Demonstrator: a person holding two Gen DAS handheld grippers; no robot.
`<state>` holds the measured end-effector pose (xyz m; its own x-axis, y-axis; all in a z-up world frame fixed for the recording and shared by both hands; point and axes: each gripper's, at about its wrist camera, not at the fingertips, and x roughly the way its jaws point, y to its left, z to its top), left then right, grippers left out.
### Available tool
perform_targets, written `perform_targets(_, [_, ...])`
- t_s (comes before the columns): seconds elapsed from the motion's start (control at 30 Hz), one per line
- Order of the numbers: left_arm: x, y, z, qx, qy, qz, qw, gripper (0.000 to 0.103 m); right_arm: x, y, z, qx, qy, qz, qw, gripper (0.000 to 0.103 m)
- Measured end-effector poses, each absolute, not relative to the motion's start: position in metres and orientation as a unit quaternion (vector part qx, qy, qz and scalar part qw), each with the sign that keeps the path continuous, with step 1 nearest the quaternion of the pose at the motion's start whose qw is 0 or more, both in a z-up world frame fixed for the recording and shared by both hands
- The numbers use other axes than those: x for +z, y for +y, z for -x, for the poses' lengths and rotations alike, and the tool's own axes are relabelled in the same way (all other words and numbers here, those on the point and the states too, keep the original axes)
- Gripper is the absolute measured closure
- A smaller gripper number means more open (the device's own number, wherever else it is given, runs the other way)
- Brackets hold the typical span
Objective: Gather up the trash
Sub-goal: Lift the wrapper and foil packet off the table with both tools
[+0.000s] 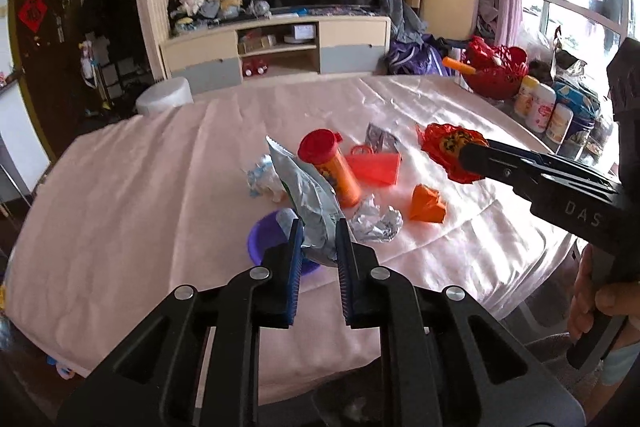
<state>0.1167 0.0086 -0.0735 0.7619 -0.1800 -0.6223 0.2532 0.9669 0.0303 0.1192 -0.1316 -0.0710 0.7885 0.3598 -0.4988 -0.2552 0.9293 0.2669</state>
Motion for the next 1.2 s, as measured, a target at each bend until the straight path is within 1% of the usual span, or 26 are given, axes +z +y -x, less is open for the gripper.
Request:
perform_targets(0.4, [-0.037, 0.016, -0.075, -0.1, 0.287, -0.061, 0.951, 0.088, -0.055, -0.138, -0.083, 0.172, 0.264, -0.09, 0.945, 0.067])
perform_targets(0.67, [-0.031, 0.02, -0.04, -0.104, 0.282, -0.059, 0.952, 0.088, -0.055, -0.138, -0.048, 0.179, 0.266, -0.086, 0.943, 0.067])
perform_targets(0.9, [-0.05, 0.018, -0.006, -0.123, 0.302, -0.052, 0.944, 0.088, -0.071, -0.134, -0.02, 0.176, 0.29, -0.072, 0.938, 0.067])
perform_targets(1.2, [-0.101, 0.009, 0.019, -0.156, 0.361, -0.046, 0.918, 0.088, -0.113, -0.129, 0.006, 0.173, 0.346, -0.078, 0.919, 0.067])
